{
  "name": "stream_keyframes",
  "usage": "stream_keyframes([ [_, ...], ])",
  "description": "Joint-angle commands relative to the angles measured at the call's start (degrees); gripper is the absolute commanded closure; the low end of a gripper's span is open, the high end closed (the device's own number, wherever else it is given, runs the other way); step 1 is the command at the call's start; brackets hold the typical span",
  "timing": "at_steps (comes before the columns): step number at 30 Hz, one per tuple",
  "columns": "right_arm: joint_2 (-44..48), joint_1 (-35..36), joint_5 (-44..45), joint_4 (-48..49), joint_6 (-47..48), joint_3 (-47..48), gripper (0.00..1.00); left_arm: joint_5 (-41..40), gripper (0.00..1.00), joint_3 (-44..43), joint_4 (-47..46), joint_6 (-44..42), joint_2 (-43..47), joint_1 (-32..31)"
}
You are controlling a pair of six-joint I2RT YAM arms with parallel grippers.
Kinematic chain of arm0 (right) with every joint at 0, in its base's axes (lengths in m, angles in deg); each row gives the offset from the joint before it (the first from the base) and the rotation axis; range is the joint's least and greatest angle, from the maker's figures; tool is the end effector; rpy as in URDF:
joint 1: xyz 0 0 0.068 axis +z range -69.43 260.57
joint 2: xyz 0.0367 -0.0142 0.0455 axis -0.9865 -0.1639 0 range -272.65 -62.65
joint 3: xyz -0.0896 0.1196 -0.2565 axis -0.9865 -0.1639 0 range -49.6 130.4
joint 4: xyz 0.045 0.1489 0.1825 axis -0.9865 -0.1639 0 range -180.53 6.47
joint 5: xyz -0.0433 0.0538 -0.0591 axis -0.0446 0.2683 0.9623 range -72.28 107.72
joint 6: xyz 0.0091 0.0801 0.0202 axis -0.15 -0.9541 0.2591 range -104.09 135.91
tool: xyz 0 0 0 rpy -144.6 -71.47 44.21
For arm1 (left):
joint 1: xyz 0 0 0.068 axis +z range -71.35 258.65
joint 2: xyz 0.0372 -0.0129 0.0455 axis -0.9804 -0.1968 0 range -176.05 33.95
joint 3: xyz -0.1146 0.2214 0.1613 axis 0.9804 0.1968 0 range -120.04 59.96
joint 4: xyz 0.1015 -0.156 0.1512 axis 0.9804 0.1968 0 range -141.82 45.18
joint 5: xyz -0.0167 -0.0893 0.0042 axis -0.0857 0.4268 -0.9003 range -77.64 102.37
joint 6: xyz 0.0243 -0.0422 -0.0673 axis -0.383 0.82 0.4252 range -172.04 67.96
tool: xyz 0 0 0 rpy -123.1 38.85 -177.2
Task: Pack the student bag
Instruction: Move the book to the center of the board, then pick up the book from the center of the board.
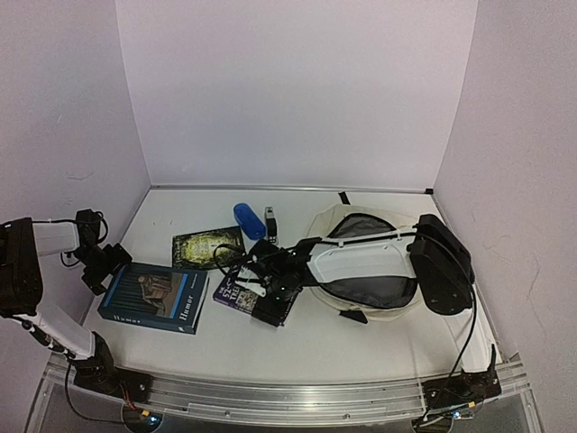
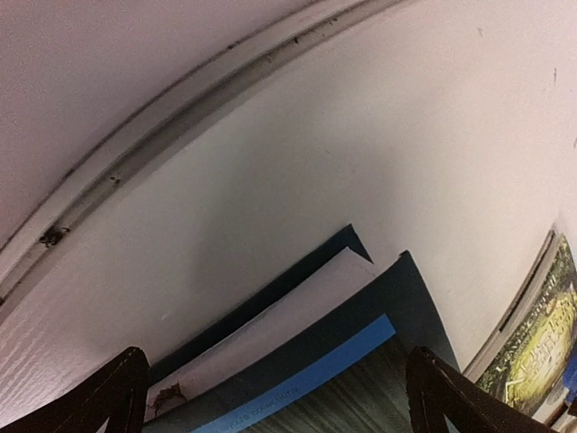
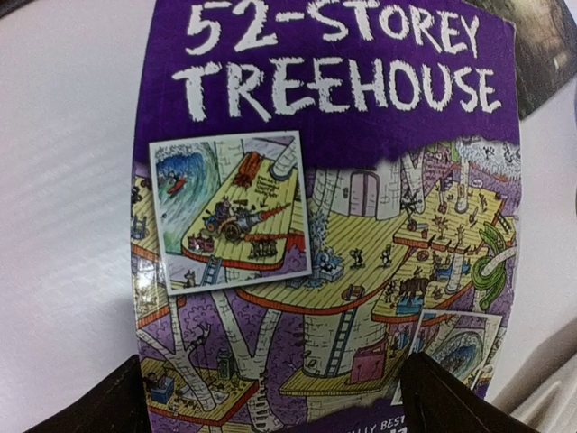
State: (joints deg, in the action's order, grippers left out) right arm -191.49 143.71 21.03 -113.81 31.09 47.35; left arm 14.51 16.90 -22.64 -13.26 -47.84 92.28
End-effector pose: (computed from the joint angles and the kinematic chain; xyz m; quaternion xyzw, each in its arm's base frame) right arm 0.2248 0.4348 0.1428 -0.6074 0.7567 0.0721 0.2310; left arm 0.2381 0.0549 0.1718 -0.4301 0.8820 -0.0596 0.1830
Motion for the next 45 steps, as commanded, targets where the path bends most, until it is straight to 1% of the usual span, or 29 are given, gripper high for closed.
stream_keyframes([
  [1,3.24,-5.0,0.86,-5.47,-0.82,-4.97,0.07,10.76,0.03,3.27,-4.91,-0.68,1.73,0.03],
  [5,7.29,-5.15,-5.27,-5.49,-2.57,-3.96,0.03,15.02,0.07,6.34,-6.5,1.33,5.33,-0.26],
  [9,8.73,-5.22,-16.14,-5.47,-8.43,1.13,0.02,16.48,0.09,7.7,-5.5,2.35,9.17,-0.38],
  [12,6.51,-5.14,-26.19,-5.25,-15.15,6.3,0.03,16.4,0.09,7.86,-4.06,2.49,10.62,-0.49],
  [14,3.32,-5.04,-33.02,-4.14,-22.58,10.41,0.03,16.6,0.09,8.2,-3.83,2.76,10.9,-0.59],
  [17,-2.11,-4.17,-37.43,-1.97,-30.23,15.96,0.03,16.16,0.08,8.09,-2.9,3.02,10.69,-1.05],
  [20,-6.96,-3.75,-39.26,-0.07,-36.23,21.09,0.03,14.45,0.07,8.17,-1.52,3.27,11.84,-1.18],
  [22,-9.3,-3.49,-39.4,1.95,-39.8,22.41,0.05,13.28,0.05,8.19,-0.49,3.16,12.69,-1.16],
  [25,-10.99,-3.39,-38.42,5.66,-45.02,21.67,0.06,12.47,0.03,8.23,0.19,3.18,13.23,-1.2],
  [29,-12.12,-3.26,-35.89,7.77,-49.78,20.32,0.08,12.05,0.02,8.26,0.07,3.27,13.24,-1.2],
  [32,-12.8,-2.77,-37.06,10.24,-51.69,19.44,0.16,11.89,0.02,8.42,-0.23,3.18,13.18,-1.18],
  [36,-15.85,-2.63,-40.97,14.03,-55.68,20.56,0.31,11.68,0.01,8.4,-0.14,3.18,13.38,-1.18],
  [39,-18.12,-2.63,-43.34,15.71,-58.57,21.89,0.36,11.61,0.01,8.26,-0.03,3.5,13.81,-1.19],
  [42,-18.17,-2.77,-43.79,16.51,-59.77,21.88,0.44,11.95,0.01,8.14,-0.09,3.61,13.96,-1.22],
  [45,-17.88,-3.41,-43.81,16.97,-61.51,21.57,0.45,12.1,0.01,8.09,-0.04,3.56,14.08,-1.17],
])
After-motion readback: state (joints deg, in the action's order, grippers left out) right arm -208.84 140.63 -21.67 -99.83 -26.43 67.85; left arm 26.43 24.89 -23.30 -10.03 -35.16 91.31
